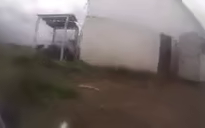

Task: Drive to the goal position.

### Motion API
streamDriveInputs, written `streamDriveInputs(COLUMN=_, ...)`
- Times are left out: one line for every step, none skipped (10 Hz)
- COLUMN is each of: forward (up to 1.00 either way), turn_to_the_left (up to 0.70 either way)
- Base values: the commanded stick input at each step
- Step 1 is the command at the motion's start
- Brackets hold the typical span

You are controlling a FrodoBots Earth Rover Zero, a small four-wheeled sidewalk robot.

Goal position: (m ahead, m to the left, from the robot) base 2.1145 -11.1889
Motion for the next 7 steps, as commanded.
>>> streamDriveInputs(forward=0.00, turn_to_the_left=-0.70)
streamDriveInputs(forward=0.00, turn_to_the_left=-0.70)
streamDriveInputs(forward=0.00, turn_to_the_left=-0.70)
streamDriveInputs(forward=0.00, turn_to_the_left=-0.70)
streamDriveInputs(forward=0.00, turn_to_the_left=-0.70)
streamDriveInputs(forward=0.00, turn_to_the_left=-0.70)
streamDriveInputs(forward=0.00, turn_to_the_left=-0.70)
